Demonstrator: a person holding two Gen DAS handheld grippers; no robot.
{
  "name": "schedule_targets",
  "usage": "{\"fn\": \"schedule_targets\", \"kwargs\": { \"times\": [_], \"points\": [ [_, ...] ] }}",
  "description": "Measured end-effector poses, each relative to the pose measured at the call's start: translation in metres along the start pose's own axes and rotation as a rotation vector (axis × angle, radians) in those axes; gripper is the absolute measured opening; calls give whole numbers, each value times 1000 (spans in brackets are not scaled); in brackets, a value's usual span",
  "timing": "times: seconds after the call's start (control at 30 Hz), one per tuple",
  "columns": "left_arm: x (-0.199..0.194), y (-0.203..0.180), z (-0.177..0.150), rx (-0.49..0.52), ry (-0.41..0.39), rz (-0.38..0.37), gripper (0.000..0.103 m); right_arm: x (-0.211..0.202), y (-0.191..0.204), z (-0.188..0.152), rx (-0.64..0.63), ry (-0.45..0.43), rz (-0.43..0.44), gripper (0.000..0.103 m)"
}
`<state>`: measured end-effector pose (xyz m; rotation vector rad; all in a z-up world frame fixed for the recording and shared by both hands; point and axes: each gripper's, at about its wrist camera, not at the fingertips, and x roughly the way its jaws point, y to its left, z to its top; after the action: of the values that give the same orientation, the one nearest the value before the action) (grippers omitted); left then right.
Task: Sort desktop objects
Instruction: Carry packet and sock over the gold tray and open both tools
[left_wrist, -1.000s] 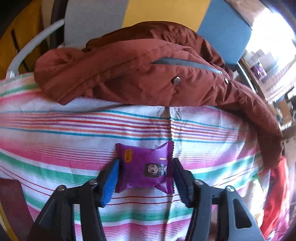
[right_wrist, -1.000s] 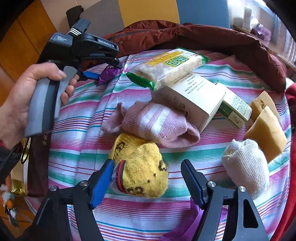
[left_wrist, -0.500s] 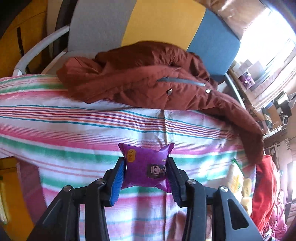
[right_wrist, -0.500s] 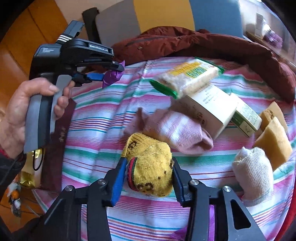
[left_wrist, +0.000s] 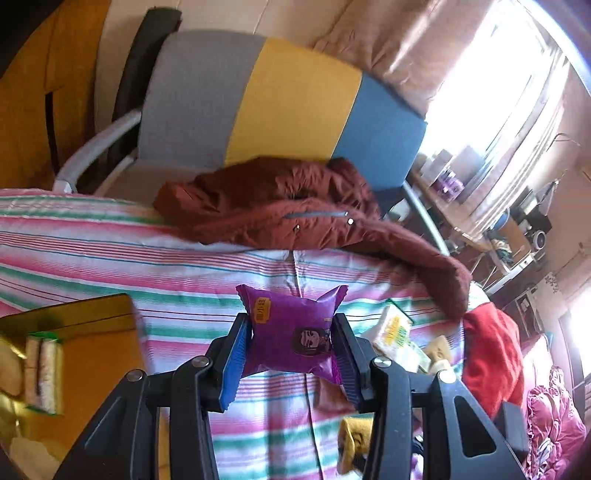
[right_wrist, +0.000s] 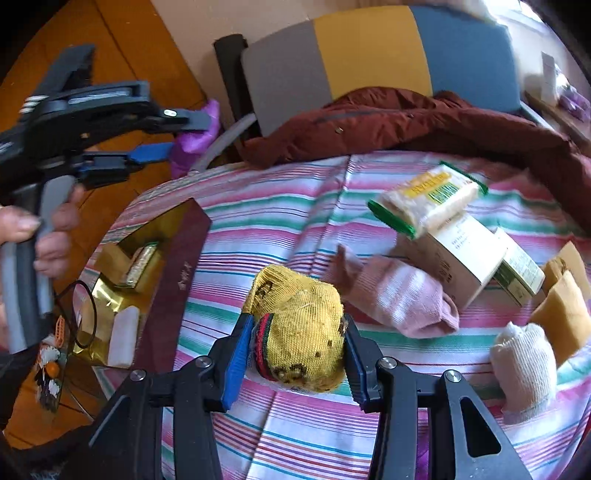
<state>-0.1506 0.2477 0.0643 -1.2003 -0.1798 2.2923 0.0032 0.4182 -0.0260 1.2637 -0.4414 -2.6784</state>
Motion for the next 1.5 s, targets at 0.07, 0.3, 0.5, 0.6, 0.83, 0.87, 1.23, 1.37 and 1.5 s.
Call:
{"fn": "schedule_targets", "kwargs": {
  "times": [0.07,0.3,0.5,0.6,0.83,0.87,1.23,1.37,1.5],
  "points": [
    [-19,6,-3,-3,-20,-5,45,1,6,-1,-13,-3,7,47],
    [-92,52,-13,-41,-95,11,45,2,26,-5,-63,-2,16,47],
    [-137,113,-33,-68,-144,105,45,-1,47,-4,-70,-10,64,47],
    [-150,146,-49,-113,-150,135,45,-1,68,-3,-96,-8,88,47],
    [-162,189,-101,-146,-126,196,45,4,123,0,-162,2,172,47],
    [-162,190,-107,-150,-121,200,45,6,131,1,-170,5,184,47],
    [-170,220,-179,-190,-40,243,45,37,198,-13,-229,84,288,47],
    [-155,224,-191,-184,-2,250,45,50,216,-18,-256,119,300,47],
    [-138,228,-195,-188,26,243,45,62,232,-23,-291,153,301,47]
  ]
}}
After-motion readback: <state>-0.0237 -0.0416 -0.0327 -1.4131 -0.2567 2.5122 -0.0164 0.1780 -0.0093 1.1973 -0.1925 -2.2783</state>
